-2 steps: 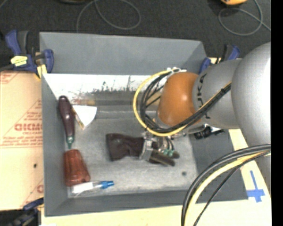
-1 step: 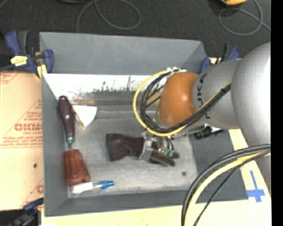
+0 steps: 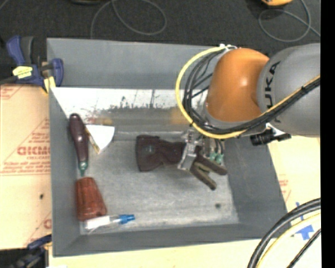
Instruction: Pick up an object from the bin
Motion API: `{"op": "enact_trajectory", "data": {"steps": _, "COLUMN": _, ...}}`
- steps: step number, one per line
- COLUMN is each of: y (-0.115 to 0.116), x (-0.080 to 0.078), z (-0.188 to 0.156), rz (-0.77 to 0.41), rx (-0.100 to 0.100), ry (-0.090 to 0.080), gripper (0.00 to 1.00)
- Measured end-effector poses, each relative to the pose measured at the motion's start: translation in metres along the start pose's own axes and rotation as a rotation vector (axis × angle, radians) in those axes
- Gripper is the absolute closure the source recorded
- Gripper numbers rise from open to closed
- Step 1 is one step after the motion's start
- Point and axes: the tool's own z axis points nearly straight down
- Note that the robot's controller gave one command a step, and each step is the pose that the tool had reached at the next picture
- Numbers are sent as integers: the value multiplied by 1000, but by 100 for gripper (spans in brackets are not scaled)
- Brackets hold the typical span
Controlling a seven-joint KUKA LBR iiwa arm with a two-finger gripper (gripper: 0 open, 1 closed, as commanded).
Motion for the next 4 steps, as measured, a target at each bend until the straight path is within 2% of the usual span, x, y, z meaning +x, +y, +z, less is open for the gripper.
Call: {"op": "enact_trajectory", "data": {"steps": 4, "y": -1, "x": 0, "z": 0, "rz": -5, "rx": 2, "ry": 0, "gripper": 100}}
